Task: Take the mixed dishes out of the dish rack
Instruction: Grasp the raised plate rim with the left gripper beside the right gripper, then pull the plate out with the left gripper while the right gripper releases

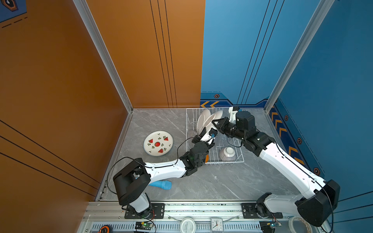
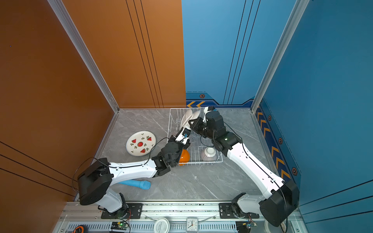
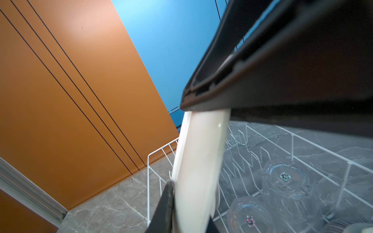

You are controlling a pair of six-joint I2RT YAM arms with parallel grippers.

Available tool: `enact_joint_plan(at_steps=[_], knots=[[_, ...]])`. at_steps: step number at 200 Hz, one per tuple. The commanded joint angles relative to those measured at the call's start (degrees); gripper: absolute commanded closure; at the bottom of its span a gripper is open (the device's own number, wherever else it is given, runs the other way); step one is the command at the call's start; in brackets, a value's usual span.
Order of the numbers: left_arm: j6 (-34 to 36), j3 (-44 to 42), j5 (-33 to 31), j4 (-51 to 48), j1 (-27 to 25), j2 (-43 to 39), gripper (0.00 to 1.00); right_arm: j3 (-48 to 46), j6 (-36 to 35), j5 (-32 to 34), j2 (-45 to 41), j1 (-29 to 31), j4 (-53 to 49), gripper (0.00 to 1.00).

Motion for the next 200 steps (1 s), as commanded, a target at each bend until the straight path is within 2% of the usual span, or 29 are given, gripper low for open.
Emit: enact_joint_plan(at_steps=[1,53,72,92,112,151,200], knots=[[-4.3,-0.4,-4.1,8.7,0.3,-1.6,1.00,-0.8,-2.1,1.6,-1.7,-2.6,3.0,0.98],[-3.8,-0.9,-4.3,10.3,0.3,-1.6,1.00,-1.8,-0.1,-0.4,-2.0,-4.2,5.3,0.91],[-3.7,-1.6,-4.2,11.7,0.3,-1.6,1.00,-2.1,0.6,-1.1,-2.0,-4.9,6.1,0.85],[-3.6,-2.0,-3.9,12.6,0.4,-1.8,1.00,-2.9,2.2,-2.4,-1.8,-5.9,8.5,0.74],[-3.2,-1.9,-4.3,12.9,0.6,-1.8,1.00,-2.8,2.8,-3.2,-1.3,-7.1,8.9,0.69],[-2.7,-2.1,-4.1,13.0,1.2,-2.1,1.00,-3.3,4.6,-6.2,-0.2,-10.5,10.5,0.67],[-2.6,-2.5,-3.6,12.9,1.8,-3.2,1.00,-4.9,3.6,-4.7,-2.3,-13.1,9.8,0.66]])
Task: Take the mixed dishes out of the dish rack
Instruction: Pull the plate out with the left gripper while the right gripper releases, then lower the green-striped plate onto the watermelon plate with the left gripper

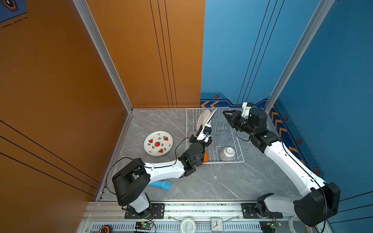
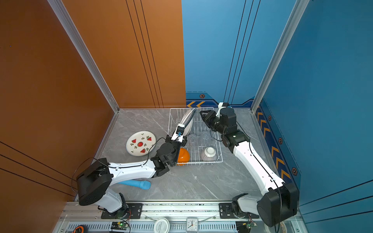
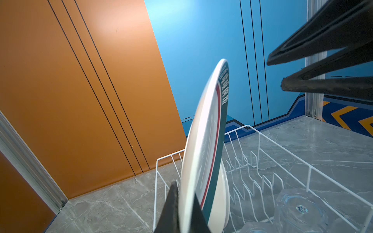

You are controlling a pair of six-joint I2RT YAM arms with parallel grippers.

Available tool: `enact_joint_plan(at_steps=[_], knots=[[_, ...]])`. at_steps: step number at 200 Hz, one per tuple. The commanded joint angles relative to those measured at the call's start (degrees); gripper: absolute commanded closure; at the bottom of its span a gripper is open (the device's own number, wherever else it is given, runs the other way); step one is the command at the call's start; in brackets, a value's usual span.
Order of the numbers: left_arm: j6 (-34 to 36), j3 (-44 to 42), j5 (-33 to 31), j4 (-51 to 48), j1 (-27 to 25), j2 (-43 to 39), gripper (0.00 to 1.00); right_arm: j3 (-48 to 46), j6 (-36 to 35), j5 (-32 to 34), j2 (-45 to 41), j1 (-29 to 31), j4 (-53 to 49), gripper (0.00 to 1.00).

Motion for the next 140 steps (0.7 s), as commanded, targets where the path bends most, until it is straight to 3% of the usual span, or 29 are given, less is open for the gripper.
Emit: enact_joint_plan(at_steps=[1,55,103,126,140], knots=[[-0.8,-0.4,-0.7,3.7,0.9,-2.3,1.00,-1.3,-0.3,0.2,-2.0,-0.8,0.8,0.66],[-3.4,-0.1,0.9,0.2,2.7,-4.7,1.00,-4.8,-3.2,1.2,-3.4,-1.1,-1.4,0.56],[-10.2,0.1,3.0,-8.3,6.9,-8.9,1.00,-8.5,-7.0,1.0,-4.8,-0.7,-3.3,0.57],[-15.7,0.8,4.3,-16.8,9.9,-12.7,1.00,-9.9,-11.1,2.0,-6.0,0.5,-5.3,0.56],[-22.6,1.6,6.8,-25.6,13.5,-15.8,1.00,-10.2,-14.4,3.5,-6.8,1.6,-7.7,0.45]])
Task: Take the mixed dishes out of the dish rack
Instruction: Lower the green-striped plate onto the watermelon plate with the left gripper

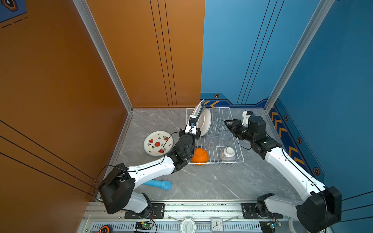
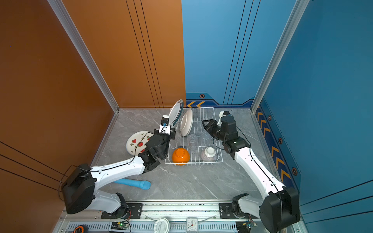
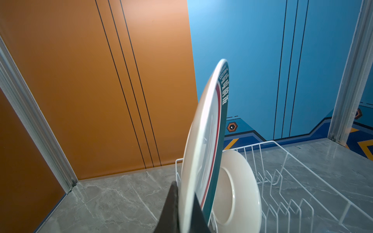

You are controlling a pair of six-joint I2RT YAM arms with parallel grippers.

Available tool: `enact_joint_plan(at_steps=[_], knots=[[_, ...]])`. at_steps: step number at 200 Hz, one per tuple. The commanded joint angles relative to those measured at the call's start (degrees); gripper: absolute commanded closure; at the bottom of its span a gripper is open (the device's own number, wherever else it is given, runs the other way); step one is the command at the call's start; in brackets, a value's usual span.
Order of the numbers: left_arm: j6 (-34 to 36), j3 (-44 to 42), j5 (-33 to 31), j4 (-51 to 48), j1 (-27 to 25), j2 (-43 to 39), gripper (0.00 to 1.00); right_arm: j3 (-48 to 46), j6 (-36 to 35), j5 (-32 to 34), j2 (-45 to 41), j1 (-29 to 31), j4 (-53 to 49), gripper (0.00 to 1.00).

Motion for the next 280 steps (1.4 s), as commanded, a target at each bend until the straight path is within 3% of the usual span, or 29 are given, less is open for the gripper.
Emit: enact_joint_plan(at_steps=[1,21,41,73,103,133,168,217,280], knots=[[-11.8,1.7,3.8,-12.6,4.8,-5.9,1.00,-0.7,-7.3,2.7,-2.4,1.7,-4.8,0.45],[-24.3,0.8,10.8,-23.5,12.0,-10.9,1.00,-0.6,-12.0,4.4,-3.2,3.2,-8.5,0.35],[-33.5,-2.7,14.7,-28.8,20.0,-15.9,1.00,-0.9,-15.3,6.0,-3.8,4.8,-11.8,0.33],[-41.6,-8.3,20.0,-35.2,30.0,-21.9,1.00,-3.1,-16.1,7.3,-4.8,6.6,-12.7,0.32],[-51.2,-13.8,33.4,-37.1,41.1,-25.5,1.00,-3.4,-15.1,8.3,-4.1,8.0,-12.6,0.32],[-56.3,-18.8,42.6,-34.2,48.7,-27.4,1.00,-1.8,-15.5,8.6,-1.7,9.0,-12.8,0.32],[-58.9,-21.4,50.4,-30.7,52.9,-25.8,1.00,-1.1,-15.3,10.0,0.1,10.6,-12.8,0.33],[-61.8,-23.3,56.0,-27.8,56.1,-21.5,1.00,-0.6,-15.2,10.2,1.3,10.7,-13.2,0.33],[-60.9,-24.3,57.1,-28.5,57.4,-17.7,1.00,1.0,-14.6,9.7,5.0,11.1,-13.9,0.33]])
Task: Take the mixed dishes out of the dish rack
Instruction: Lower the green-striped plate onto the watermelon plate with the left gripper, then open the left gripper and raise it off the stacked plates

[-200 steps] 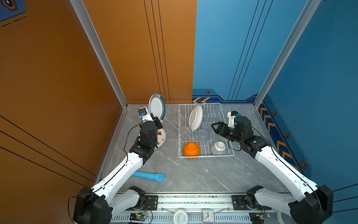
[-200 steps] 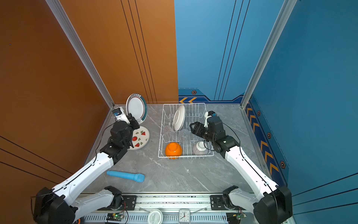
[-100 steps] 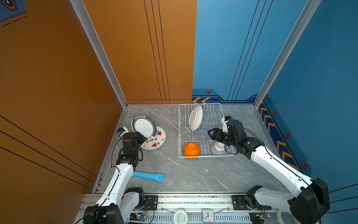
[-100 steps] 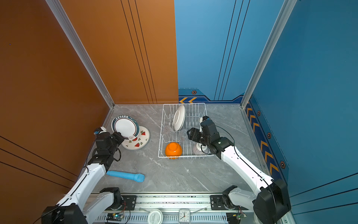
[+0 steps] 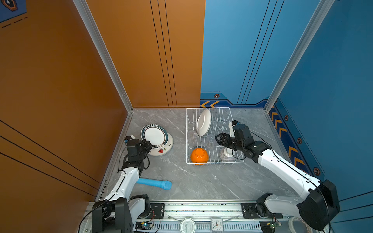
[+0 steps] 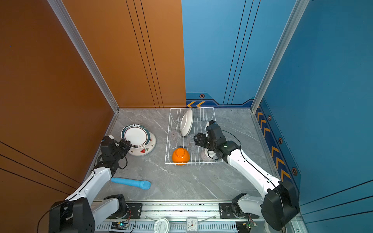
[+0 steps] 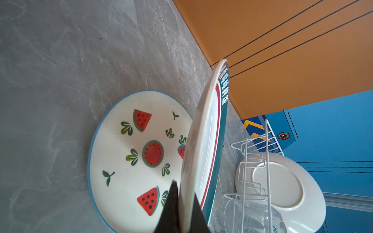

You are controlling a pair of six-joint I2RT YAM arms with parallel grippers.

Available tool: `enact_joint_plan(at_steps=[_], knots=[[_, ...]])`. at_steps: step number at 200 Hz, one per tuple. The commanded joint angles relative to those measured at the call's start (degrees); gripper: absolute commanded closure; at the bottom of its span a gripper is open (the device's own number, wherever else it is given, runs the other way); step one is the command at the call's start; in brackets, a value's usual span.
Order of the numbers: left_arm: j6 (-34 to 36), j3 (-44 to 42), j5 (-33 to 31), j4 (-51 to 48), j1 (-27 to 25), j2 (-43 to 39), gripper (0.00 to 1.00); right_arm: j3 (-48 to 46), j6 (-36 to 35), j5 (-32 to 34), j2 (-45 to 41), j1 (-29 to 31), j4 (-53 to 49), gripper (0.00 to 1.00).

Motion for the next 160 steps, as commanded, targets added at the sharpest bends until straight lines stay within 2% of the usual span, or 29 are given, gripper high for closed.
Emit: enact_joint_plan(at_steps=[1,112,123,147,160], knots=[[-0.5,-1.0,2.2,2.6,0.8,1.0,1.00,2.0,-0.5,1.0,1.8,0.6,-2.0,0.33],[1.0,-0.9,1.1,-0.5,1.0,6.8,1.00,3.2,0.0,1.8,5.8,1.0,-1.9,0.34],[1.2,-1.1,1.0,-0.6,1.0,6.9,0.91,3.5,0.0,2.0,6.2,1.0,-1.9,0.34],[2.2,-0.8,1.0,-2.4,0.9,7.1,0.52,4.3,0.6,2.6,7.0,0.9,-2.0,0.34],[2.4,-0.4,0.6,-4.2,0.7,6.9,0.36,4.9,1.1,2.8,7.4,0.9,-1.9,0.34]])
